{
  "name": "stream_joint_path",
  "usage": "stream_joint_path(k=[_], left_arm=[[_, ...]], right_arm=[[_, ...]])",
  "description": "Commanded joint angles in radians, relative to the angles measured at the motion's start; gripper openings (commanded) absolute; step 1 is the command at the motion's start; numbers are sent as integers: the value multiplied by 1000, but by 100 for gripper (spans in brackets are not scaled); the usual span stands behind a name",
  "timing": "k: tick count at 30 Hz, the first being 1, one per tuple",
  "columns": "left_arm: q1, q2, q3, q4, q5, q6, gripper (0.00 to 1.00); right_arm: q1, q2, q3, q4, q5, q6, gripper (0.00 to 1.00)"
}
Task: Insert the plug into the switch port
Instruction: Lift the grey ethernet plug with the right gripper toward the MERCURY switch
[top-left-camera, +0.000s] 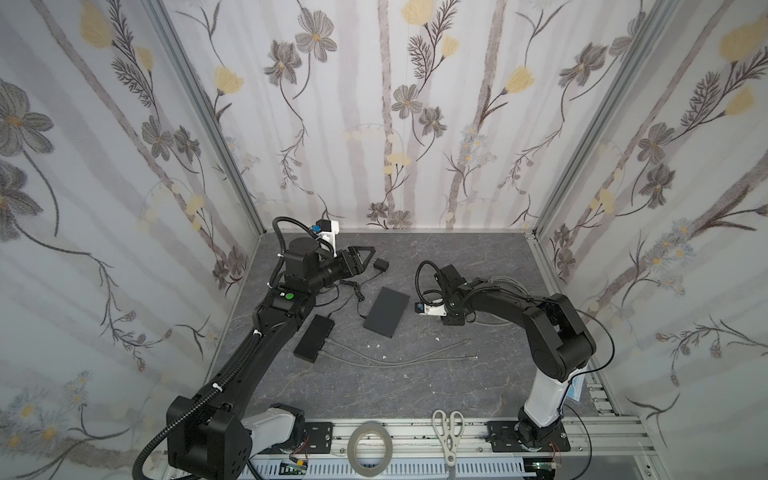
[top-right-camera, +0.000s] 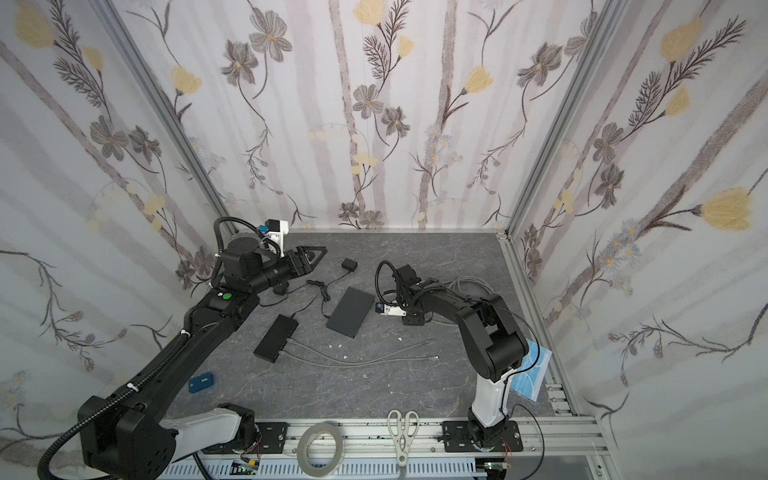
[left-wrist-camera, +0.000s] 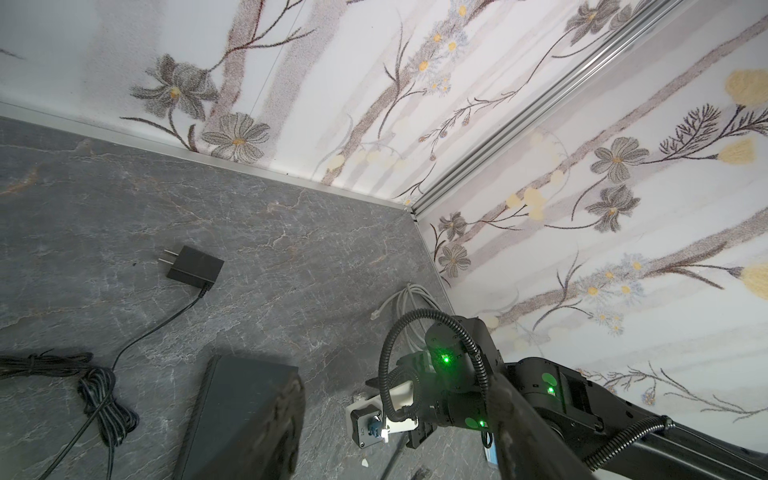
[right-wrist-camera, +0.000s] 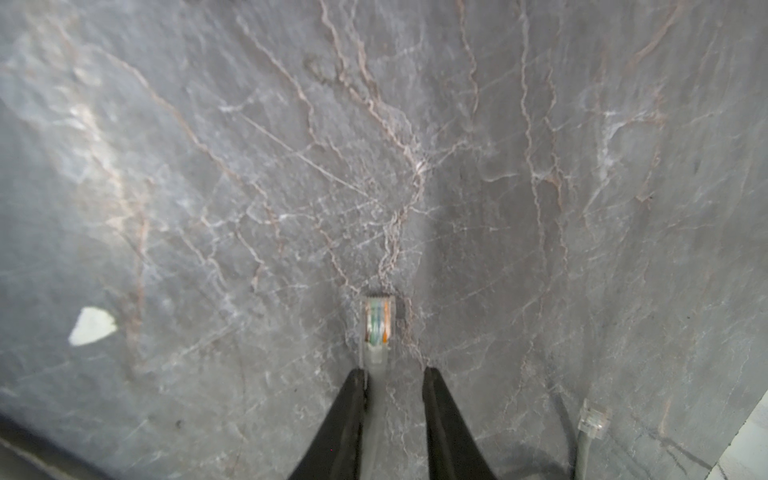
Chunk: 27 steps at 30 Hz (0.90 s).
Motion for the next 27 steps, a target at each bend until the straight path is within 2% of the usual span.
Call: stream_joint_path(k=[1, 14, 16, 27], left_arm=[[3, 2, 1, 46, 13, -6, 70], [5, -1, 1, 46, 17, -10, 70], [5, 0, 1, 45, 17, -12, 70], [7, 3, 1, 47, 20, -16, 70]], right_arm=[[-1, -2, 1, 23, -32, 3, 27], [-19, 7, -26, 42, -39, 17, 25], [-20, 5, -26, 42, -40, 19, 22], [-21, -5, -29, 54, -73, 23, 23]])
